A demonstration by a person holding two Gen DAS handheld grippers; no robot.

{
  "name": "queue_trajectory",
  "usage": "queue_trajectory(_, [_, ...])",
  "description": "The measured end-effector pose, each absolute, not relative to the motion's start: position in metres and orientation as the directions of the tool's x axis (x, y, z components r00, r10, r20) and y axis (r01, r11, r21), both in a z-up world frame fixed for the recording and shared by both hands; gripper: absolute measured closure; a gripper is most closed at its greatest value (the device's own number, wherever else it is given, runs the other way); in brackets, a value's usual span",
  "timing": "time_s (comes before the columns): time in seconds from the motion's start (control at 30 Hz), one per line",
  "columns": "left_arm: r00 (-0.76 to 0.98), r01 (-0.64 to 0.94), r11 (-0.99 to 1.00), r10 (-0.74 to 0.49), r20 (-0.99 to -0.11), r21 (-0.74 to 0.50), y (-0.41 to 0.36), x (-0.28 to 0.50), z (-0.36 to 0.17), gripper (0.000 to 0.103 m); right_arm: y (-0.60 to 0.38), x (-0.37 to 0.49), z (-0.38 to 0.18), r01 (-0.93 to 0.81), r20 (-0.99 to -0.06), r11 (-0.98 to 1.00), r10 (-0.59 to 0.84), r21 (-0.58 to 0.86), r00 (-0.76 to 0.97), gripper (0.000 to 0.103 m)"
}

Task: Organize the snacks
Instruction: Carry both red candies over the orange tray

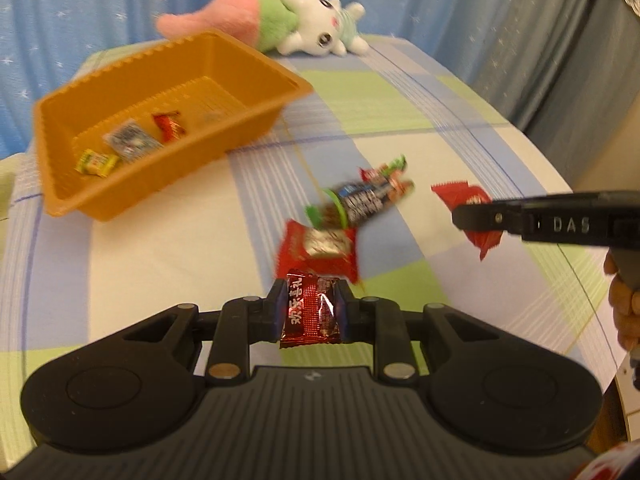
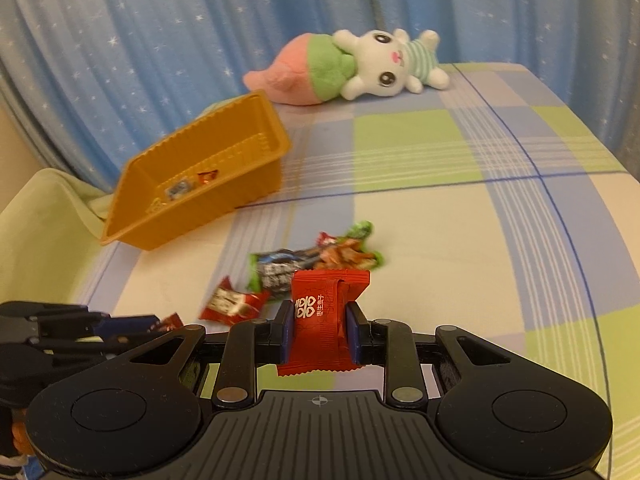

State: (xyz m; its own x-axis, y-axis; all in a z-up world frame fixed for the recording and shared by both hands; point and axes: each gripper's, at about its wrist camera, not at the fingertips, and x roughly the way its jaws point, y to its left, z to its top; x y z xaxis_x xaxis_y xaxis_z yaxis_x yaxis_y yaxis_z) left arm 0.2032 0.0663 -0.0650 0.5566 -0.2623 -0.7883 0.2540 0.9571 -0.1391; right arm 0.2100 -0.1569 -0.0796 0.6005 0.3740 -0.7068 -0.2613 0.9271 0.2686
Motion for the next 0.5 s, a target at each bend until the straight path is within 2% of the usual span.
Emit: queue_trajectory(0.5, [0.663,0.145,0.983,-0.181,-0.726,-0.113,0.118,0.229,-0.023,0.081,-0.098,0.246,-0.061,-0.400,-0.663,0.872,0.478,0.282,0.576,0.076])
